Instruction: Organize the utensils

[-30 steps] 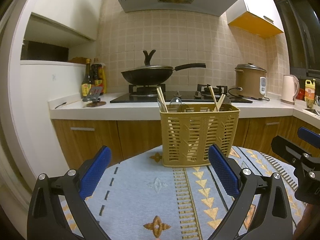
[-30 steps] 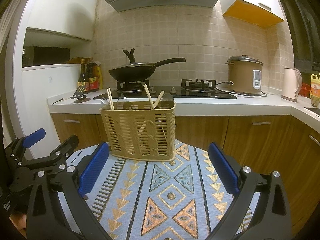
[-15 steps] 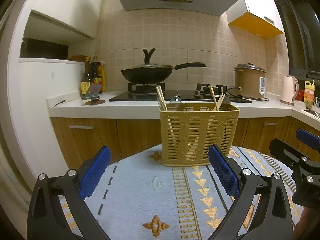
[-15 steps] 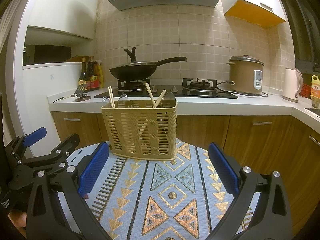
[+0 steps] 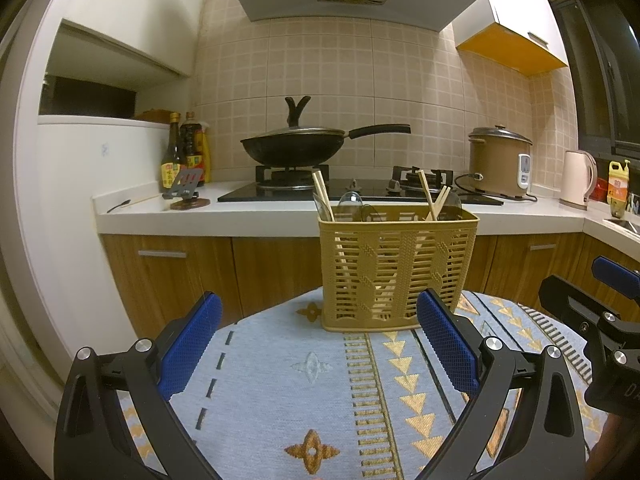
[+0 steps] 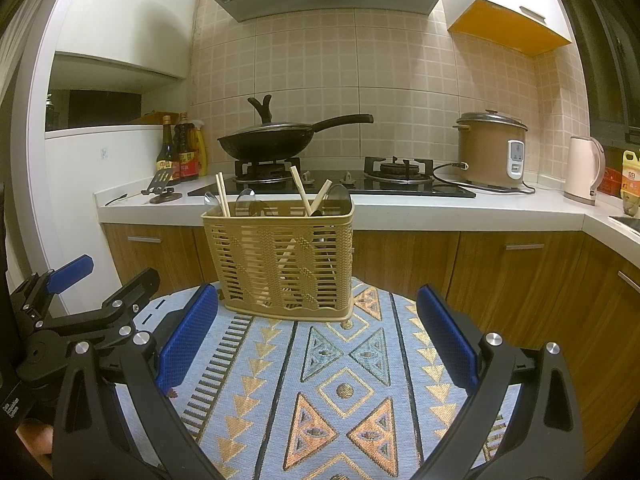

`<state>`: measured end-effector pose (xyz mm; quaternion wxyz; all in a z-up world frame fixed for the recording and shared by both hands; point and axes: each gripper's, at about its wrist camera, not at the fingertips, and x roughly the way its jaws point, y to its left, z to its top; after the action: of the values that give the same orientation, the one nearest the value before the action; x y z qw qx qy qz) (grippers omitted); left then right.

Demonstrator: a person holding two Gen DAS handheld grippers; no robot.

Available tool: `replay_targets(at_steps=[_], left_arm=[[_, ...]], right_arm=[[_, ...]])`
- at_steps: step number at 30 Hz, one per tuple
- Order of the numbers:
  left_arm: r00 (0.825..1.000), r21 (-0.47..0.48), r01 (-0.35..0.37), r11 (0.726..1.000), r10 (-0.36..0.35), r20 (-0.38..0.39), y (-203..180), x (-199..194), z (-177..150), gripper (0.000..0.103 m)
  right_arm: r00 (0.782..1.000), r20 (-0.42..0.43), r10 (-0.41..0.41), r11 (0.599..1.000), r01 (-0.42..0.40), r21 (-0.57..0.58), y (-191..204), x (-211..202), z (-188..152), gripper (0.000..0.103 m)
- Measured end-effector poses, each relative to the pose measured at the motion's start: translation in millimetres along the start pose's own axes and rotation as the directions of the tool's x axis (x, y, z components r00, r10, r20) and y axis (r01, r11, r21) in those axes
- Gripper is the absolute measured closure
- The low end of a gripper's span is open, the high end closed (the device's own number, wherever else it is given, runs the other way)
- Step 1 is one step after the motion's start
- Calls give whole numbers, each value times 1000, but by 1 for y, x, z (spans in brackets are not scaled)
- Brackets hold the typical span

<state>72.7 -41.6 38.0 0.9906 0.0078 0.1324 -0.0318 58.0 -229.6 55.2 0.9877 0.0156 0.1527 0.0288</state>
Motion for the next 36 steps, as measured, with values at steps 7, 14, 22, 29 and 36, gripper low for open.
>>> replay_targets(at_steps=[7, 14, 22, 29, 36], left_arm=[[1000, 1, -1, 1000, 1, 0, 0, 0, 0, 8], [1000, 4, -2, 1000, 2, 1, -1, 0, 0, 8], [1000, 2, 1, 1000, -1, -1, -1, 0, 0, 8], [1000, 7, 1, 1000, -1, -1, -1, 1, 0, 8], [1000, 11, 1, 1000, -1, -3, -1, 2, -1, 8]], right_arm=[[1000, -1, -1, 1000, 1, -2, 1, 0, 0, 8], [1000, 2, 0, 1000, 0, -1, 0, 0, 0, 8], [1000, 3, 0, 1000, 0, -5, 0, 0, 0, 8], [1000, 3, -1, 1000, 1, -3, 0, 0, 0, 8], [1000, 3, -1, 1000, 1, -4, 1, 0, 0, 8]])
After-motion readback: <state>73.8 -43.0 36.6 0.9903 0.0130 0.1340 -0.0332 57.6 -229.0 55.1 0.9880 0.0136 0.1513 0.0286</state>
